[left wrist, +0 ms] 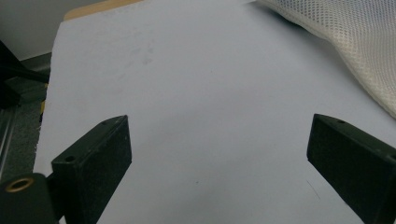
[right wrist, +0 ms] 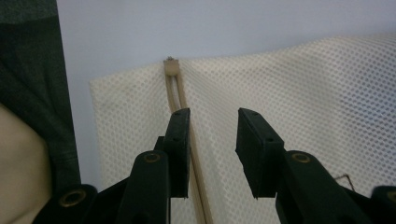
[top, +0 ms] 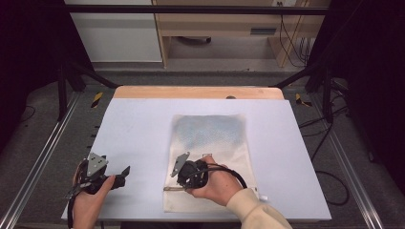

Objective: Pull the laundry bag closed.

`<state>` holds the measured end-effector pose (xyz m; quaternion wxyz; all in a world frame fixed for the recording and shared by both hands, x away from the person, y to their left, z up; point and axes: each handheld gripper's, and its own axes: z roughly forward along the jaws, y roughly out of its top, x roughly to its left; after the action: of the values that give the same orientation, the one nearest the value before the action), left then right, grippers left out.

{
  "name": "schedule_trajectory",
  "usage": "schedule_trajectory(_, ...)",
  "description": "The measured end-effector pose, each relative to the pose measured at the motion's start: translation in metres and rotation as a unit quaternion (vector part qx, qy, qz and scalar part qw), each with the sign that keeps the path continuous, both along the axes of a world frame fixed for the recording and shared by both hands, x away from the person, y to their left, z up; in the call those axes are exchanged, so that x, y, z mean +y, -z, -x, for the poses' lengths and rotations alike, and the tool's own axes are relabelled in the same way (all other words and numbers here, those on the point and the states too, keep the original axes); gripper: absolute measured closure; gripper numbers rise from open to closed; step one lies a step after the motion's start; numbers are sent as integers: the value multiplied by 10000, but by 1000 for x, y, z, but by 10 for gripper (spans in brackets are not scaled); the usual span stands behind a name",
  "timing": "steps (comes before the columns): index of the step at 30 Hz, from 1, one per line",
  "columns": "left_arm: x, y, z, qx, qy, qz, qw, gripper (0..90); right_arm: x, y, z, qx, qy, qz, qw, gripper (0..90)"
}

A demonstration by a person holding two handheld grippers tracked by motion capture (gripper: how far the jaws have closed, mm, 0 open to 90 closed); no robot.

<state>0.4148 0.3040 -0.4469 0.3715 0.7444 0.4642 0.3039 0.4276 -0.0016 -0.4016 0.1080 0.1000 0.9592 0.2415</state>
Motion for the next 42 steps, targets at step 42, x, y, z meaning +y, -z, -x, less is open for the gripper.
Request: schedule_trajectory(42, -4, 0, -3, 81, 121, 1, 9999, 72, 60, 38, -9, 595, -277, 264, 9975, 783)
